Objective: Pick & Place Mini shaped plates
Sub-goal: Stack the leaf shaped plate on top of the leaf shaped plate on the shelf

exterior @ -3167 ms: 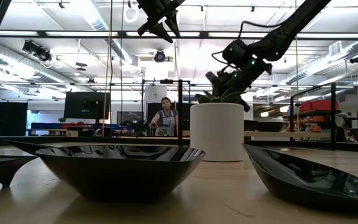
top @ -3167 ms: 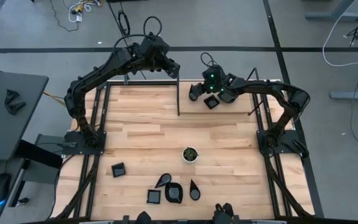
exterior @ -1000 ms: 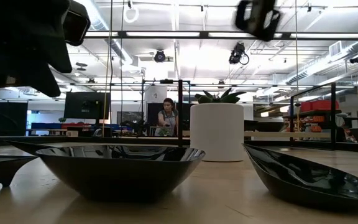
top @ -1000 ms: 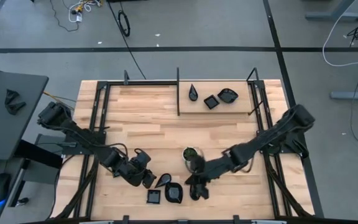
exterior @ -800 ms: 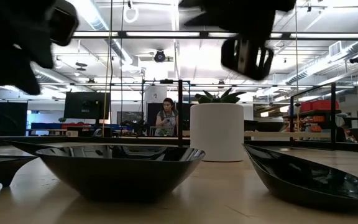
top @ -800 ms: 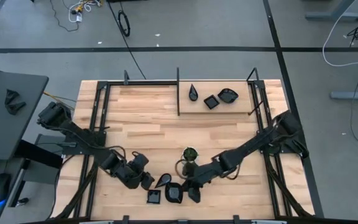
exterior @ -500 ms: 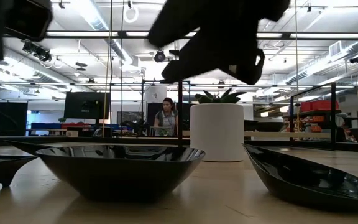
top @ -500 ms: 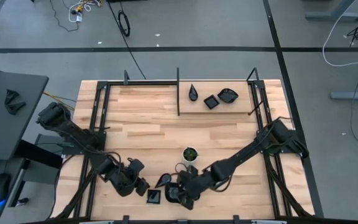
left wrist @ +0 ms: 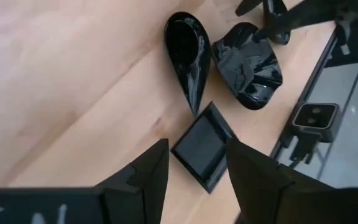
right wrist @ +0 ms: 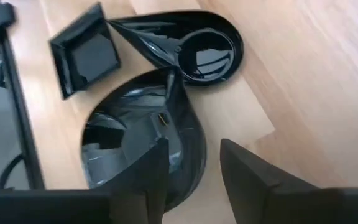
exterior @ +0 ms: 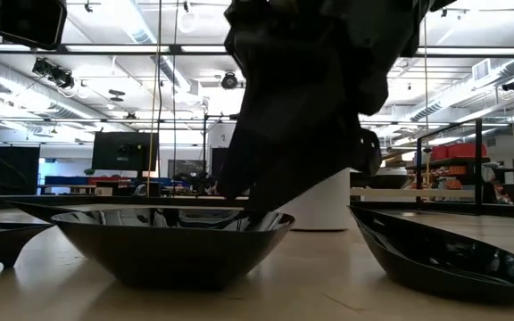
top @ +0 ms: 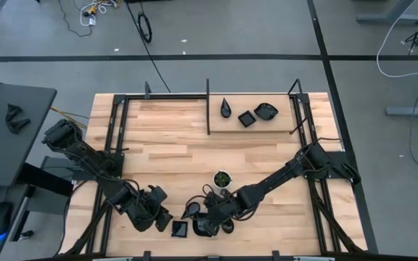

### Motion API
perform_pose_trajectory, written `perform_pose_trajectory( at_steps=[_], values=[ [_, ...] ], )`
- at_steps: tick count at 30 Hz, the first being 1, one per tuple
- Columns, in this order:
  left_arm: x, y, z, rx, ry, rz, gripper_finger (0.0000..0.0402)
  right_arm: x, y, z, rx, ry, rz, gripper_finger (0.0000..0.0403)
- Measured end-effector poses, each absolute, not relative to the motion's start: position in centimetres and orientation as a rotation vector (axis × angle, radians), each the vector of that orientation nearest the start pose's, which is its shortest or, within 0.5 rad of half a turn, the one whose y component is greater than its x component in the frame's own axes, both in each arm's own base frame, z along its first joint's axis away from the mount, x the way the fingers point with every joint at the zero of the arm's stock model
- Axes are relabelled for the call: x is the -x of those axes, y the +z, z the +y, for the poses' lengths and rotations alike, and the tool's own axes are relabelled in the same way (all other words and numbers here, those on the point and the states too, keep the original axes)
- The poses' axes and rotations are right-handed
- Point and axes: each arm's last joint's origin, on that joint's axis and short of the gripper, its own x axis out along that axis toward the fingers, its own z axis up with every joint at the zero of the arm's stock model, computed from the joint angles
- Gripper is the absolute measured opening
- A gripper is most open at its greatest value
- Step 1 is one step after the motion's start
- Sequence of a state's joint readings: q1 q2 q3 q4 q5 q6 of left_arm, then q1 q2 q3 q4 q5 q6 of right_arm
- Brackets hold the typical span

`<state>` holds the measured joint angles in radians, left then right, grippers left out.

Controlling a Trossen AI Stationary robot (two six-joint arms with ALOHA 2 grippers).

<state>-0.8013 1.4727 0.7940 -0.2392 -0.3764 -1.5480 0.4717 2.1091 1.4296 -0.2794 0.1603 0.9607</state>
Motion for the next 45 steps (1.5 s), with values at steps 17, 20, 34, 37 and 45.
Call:
perform_pose_trajectory(
  at_steps=[17, 20, 34, 37, 45],
  values=[
    [-20.2, 18.4, -19.3, 0.83, 0.238, 0.837, 0.0165, -39.6, 13.8, 19.5, -0.5, -0.106, 0.969, 0.0005],
    [-20.2, 18.3, -19.2, 0.817, 0.242, 0.839, 0.0165, -39.6, 13.8, 19.5, -0.494, -0.103, 0.969, 0.0009],
    [-20.0, 18.2, -19.1, 0.8, 0.259, 0.852, 0.0165, -38.6, 19.1, 18.9, -0.538, -0.065, 0.885, 0.0001],
    [-20.1, 18.2, -19.0, 0.802, 0.26, 0.852, 0.0165, -37.4, 21.5, 18.2, -0.529, -0.081, 0.898, 0.0001],
    [-20.9, 18.2, -18.2, 0.798, 0.294, 0.816, 0.0165, -30.8, 30.9, 12.4, -0.358, -0.123, 0.933, 0.0001]
  ],
)
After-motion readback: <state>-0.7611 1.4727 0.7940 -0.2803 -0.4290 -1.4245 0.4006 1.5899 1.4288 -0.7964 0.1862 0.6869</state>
